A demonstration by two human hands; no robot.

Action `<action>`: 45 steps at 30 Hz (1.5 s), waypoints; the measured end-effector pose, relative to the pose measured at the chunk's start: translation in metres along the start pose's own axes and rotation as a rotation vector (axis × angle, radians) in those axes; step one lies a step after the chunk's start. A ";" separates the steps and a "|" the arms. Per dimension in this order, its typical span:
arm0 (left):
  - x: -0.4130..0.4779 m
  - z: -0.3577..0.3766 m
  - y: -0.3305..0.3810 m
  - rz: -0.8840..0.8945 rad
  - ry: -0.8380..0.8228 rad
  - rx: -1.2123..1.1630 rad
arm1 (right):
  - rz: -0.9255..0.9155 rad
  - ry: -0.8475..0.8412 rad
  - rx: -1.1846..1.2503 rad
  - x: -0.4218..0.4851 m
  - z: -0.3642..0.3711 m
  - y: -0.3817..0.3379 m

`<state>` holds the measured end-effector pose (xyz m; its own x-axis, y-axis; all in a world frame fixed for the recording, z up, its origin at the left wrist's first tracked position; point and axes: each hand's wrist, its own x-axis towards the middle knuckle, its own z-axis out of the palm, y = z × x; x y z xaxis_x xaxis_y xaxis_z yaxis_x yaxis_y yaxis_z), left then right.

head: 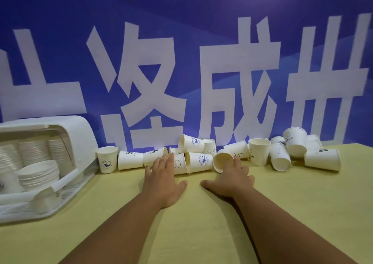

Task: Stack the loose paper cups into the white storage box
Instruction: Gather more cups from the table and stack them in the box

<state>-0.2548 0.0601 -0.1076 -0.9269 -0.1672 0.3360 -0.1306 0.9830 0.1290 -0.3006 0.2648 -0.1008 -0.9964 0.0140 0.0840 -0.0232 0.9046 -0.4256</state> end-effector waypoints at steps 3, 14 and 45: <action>0.004 0.005 0.000 -0.012 0.093 0.019 | 0.011 0.060 0.028 0.004 0.002 -0.001; -0.011 -0.009 -0.011 -0.036 0.136 -0.116 | -0.066 0.438 0.290 -0.005 -0.009 -0.003; -0.080 -0.158 -0.221 -0.219 0.711 -0.538 | -0.432 0.071 1.215 -0.091 0.025 -0.273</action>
<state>-0.0962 -0.1561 -0.0159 -0.4431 -0.5279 0.7246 0.0686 0.7859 0.6145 -0.2054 0.0057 -0.0147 -0.8839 -0.1246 0.4507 -0.4369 -0.1233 -0.8910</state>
